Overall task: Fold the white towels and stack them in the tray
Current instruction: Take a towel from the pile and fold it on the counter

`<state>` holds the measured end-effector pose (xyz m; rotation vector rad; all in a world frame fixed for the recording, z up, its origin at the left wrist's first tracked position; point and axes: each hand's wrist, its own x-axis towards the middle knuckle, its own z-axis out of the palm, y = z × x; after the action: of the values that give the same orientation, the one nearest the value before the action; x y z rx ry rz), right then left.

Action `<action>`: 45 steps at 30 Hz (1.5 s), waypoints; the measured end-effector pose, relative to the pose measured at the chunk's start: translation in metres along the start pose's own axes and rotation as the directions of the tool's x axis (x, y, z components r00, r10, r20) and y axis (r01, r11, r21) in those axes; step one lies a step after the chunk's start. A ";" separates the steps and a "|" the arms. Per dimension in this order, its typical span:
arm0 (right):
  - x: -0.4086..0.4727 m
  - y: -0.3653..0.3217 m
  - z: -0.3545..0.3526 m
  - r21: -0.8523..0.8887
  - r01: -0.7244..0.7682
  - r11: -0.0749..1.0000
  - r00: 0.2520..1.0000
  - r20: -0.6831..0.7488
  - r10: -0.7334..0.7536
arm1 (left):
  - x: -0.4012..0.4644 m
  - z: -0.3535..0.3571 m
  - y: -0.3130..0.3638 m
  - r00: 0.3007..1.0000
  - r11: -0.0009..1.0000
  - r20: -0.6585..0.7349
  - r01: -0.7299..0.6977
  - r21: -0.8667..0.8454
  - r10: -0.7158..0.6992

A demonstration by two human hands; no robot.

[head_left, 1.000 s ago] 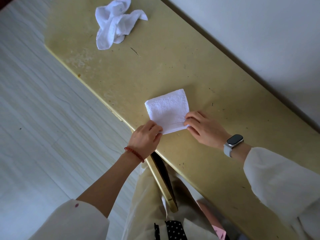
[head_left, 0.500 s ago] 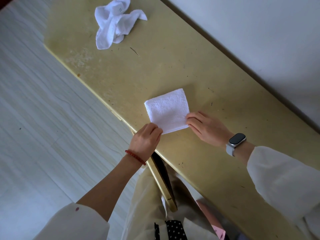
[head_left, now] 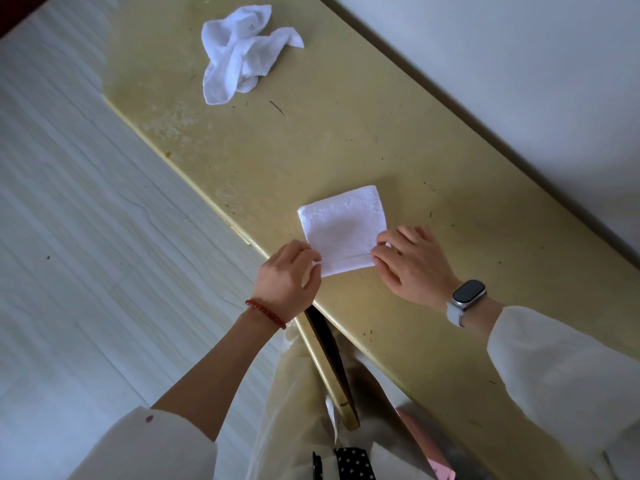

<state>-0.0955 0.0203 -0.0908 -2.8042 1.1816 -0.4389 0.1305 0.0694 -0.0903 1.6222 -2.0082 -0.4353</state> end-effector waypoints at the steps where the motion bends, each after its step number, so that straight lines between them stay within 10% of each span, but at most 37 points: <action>1: 0.005 -0.005 0.001 0.003 -0.020 1.000 1.000 -0.022 0.020 | 0.001 -0.003 -0.005 0.999 0.999 -0.036 0.034 0.014 -0.034; 14: 0.032 -0.037 0.048 -0.012 -0.154 0.988 0.950 0.271 0.152 | 0.031 0.007 -0.058 0.987 0.942 0.154 -0.095 0.321 0.048; 25: 0.034 -0.037 0.048 -0.044 -0.111 0.993 0.940 0.320 0.120 | 0.035 0.000 -0.066 0.993 0.974 -0.076 0.105 0.203 -0.091; 29: 0.037 -0.040 0.038 0.074 -0.178 0.981 0.955 0.253 0.154 | 0.030 0.007 -0.043 0.996 0.962 0.022 -0.088 0.257 0.085; 45: 0.052 -0.011 0.044 -0.145 -0.265 0.953 0.902 0.313 0.298 | 0.028 0.031 -0.028 0.953 0.861 0.265 -0.009 0.508 -0.147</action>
<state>-0.0412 -0.0106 -0.1185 -2.5768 1.5242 0.1140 0.1308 0.0335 -0.1255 2.0467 -2.4436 -0.1863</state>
